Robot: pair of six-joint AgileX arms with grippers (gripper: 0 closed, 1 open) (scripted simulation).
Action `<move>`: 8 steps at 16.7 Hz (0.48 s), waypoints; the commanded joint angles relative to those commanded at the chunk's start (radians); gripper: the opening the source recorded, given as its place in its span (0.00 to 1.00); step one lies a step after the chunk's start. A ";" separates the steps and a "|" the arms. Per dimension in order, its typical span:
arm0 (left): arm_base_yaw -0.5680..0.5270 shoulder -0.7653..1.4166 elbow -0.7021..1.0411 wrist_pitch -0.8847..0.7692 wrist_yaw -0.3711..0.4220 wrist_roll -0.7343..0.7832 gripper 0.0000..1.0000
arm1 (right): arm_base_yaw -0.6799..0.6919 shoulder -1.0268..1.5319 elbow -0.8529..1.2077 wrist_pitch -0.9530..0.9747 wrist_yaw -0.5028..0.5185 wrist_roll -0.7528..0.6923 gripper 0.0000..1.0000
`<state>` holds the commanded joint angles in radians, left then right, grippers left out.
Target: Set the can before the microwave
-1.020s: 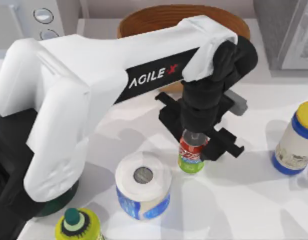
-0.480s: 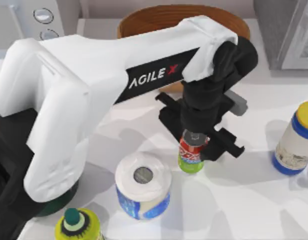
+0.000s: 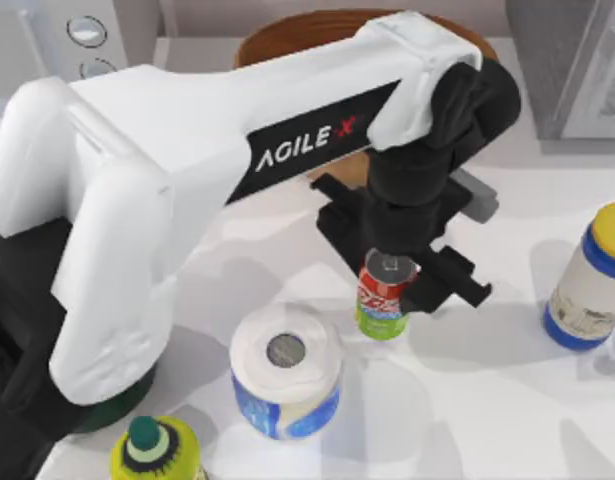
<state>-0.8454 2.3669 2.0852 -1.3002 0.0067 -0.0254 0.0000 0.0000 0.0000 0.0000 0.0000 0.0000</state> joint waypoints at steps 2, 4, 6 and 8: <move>0.001 -0.005 0.056 -0.056 0.000 -0.001 0.00 | 0.000 0.000 0.000 0.000 0.000 0.000 1.00; 0.002 -0.009 0.083 -0.082 0.000 -0.002 0.00 | 0.000 0.000 0.000 0.000 0.000 0.000 1.00; 0.002 -0.009 0.083 -0.082 0.000 -0.002 0.00 | 0.000 0.000 0.000 0.000 0.000 0.000 1.00; 0.003 -0.006 0.081 -0.080 0.000 -0.002 0.00 | 0.000 0.000 0.000 0.000 0.000 0.000 1.00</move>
<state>-0.8426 2.3606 2.1659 -1.3806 0.0063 -0.0273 0.0000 0.0000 0.0000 0.0000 0.0000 0.0000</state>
